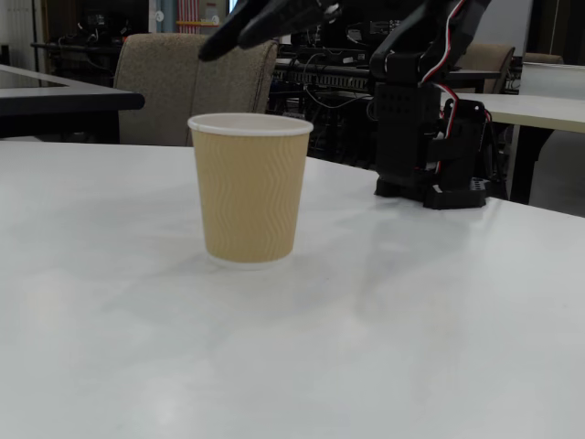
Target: Grasp a red cube and put it in the cup.
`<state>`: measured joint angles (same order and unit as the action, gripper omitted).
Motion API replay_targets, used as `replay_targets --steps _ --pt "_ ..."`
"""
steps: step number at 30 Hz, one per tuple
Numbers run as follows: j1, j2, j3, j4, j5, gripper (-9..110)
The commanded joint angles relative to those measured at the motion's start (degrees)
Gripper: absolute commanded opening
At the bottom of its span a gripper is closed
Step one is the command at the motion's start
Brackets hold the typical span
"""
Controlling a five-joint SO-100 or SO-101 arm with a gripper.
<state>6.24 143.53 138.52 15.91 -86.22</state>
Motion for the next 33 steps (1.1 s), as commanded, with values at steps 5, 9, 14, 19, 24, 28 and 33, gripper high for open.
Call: replay_targets --steps 5,9,14,19,24,28,33 --pt "1.6 5.0 0.4 -1.5 5.7 21" --pt "4.3 5.1 0.8 -1.2 6.9 21" --pt "8.3 4.6 0.8 -1.7 12.6 20" --pt "12.2 4.8 3.9 -3.9 23.5 16" --pt "15.6 7.2 11.2 -7.9 30.6 10" --pt "17.7 10.3 15.5 -9.7 37.3 4" --pt "19.0 15.2 21.3 -11.7 44.4 3"
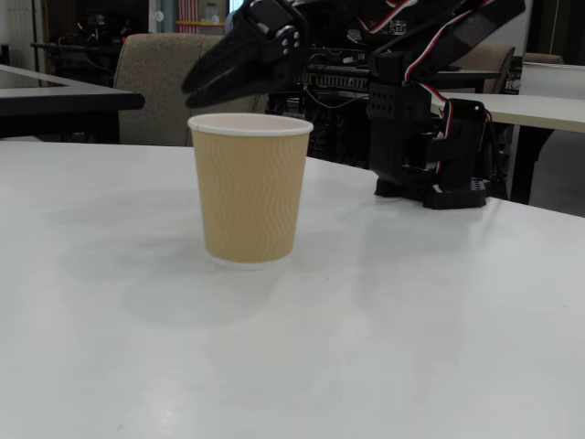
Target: Grasp a red cube and put it in the cup.
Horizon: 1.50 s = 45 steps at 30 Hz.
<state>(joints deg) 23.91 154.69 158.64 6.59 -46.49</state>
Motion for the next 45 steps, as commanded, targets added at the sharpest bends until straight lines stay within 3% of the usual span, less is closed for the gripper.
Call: replay_targets --steps 1,13,24,45 --pt "1.5 5.2 2.7 -3.0 5.9 3" --pt "1.2 16.4 17.8 -5.1 15.2 1" --pt "-2.4 23.3 18.6 6.0 26.5 0" --pt "-7.9 31.2 21.0 30.9 29.2 1"
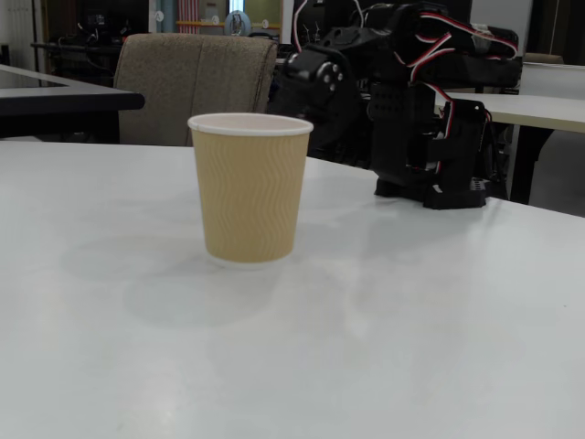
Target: Grasp a red cube and put it in the cup.
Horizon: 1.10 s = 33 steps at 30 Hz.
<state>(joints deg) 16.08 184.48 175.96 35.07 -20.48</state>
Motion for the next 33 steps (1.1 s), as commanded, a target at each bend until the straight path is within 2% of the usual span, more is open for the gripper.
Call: replay_targets --steps 1,16,22,33 --pt "0.4 1.4 4.0 2.6 6.5 1" --pt "-2.5 1.8 4.3 2.8 8.3 0" --pt "-1.0 1.8 4.3 1.1 20.6 0" --pt "-3.3 1.7 4.3 1.7 21.1 0"
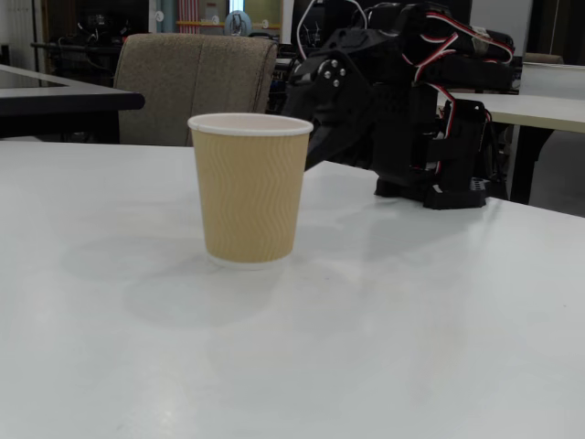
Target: Grasp a red cube and put it in the cup.
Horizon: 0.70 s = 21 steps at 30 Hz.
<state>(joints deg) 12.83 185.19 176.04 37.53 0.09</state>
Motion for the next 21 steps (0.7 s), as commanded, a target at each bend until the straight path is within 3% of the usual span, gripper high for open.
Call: replay_targets --steps 1,21 --pt "-0.1 1.0 4.2 -0.8 0.5 0" --pt "-3.0 0.9 4.2 -0.9 0.0 0"
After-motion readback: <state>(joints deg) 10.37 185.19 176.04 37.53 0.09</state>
